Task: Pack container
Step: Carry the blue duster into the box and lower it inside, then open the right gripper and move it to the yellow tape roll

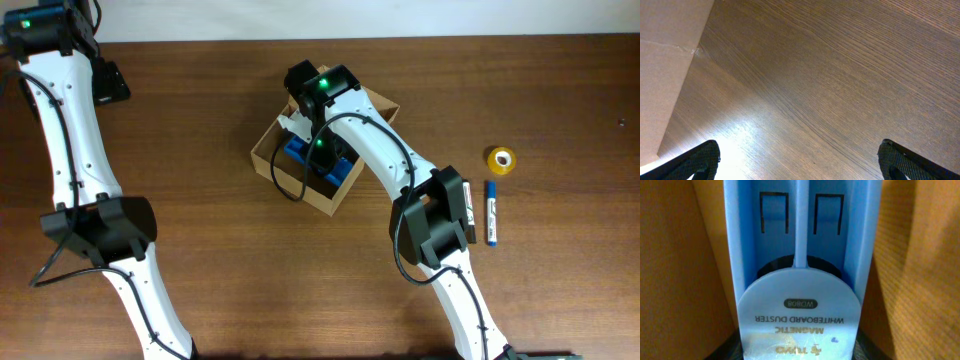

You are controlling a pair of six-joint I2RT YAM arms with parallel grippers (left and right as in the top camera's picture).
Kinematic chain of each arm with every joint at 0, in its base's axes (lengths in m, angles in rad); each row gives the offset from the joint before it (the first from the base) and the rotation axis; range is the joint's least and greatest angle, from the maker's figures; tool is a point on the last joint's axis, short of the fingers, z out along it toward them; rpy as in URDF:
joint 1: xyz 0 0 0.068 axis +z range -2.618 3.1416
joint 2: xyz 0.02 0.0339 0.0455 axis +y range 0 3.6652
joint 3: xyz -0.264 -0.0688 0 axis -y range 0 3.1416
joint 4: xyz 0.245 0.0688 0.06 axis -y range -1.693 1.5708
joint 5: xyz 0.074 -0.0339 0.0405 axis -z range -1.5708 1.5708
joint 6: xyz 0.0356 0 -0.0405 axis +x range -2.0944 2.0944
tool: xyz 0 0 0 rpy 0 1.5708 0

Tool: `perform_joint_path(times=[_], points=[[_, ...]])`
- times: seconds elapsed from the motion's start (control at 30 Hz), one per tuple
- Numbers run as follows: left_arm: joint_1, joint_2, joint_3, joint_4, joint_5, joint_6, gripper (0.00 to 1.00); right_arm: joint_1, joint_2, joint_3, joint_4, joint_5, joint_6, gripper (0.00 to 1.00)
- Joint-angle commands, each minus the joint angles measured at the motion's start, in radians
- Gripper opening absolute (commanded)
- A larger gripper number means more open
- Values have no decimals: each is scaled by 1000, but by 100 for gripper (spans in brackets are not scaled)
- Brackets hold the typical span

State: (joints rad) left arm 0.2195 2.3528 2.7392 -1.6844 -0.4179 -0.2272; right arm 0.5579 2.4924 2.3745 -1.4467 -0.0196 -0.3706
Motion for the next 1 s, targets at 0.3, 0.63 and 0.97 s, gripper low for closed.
perform_joint_path(times=[0.3, 0.63, 0.97], points=[[6, -2, -5, -3, 4, 13, 100, 6, 2, 0, -6, 11, 31, 61], [6, -2, -5, -3, 4, 13, 100, 51, -264, 5, -35, 115, 66, 61], [6, -2, -5, -3, 4, 13, 100, -147, -557, -74, -25, 109, 97, 64]])
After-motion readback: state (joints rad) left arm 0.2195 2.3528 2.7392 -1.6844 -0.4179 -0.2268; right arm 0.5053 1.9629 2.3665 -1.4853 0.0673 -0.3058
